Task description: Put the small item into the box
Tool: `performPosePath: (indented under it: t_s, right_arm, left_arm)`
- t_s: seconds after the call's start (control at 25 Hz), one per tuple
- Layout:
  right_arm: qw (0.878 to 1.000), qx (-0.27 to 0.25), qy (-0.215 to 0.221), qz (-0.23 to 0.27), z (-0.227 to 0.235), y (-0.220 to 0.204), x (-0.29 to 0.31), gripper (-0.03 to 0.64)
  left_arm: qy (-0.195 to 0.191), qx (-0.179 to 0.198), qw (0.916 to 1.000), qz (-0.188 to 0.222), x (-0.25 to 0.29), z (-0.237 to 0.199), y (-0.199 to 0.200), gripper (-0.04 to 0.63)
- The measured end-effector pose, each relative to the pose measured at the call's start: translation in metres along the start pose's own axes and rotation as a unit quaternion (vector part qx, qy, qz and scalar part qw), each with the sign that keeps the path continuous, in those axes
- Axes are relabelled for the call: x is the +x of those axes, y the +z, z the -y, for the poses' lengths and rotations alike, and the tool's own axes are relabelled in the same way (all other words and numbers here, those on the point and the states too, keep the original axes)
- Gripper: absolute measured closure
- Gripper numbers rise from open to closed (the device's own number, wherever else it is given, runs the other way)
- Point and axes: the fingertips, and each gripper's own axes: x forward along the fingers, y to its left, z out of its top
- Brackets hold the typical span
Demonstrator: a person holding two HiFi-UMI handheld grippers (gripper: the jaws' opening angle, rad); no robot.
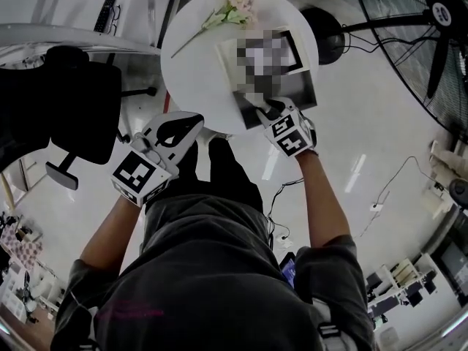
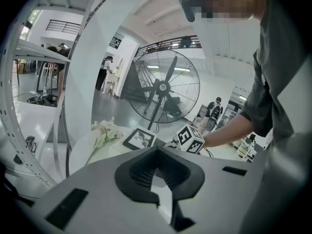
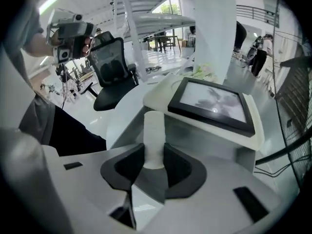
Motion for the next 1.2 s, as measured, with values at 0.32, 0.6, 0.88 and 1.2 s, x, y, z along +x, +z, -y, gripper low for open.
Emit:
performPosePath:
  t_s: [0.32, 0.6, 0.88, 1.2]
  right_arm:
    - [0.994, -0.085, 0.0, -0.062, 0.0, -0.008, 0.02, 0.488]
    - [0.988, -0.122, 0.003, -0.095, -0.002, -0.009, 0.033, 0.486]
    - [0.981, -0.154, 0.0, -0.12, -0.002, -0.013, 0.039, 0.483]
    - [0.983, -0.137, -0.001, -0.12, -0.003, -0.014, 0.037, 0.45]
  left_arm:
    - [0.016, -0.018, 0.9997, 0.009, -0.006, -0.01, -0.008, 0.581]
    - [0.026, -0.032, 0.9991, 0.006, -0.015, -0.018, -0.018, 0.581]
    - [0.03, -0.017, 0.9991, 0.027, -0.017, -0.023, -0.015, 0.581]
    - [0.024, -0.01, 0.9993, 0.028, -0.02, -0.021, -0.013, 0.581]
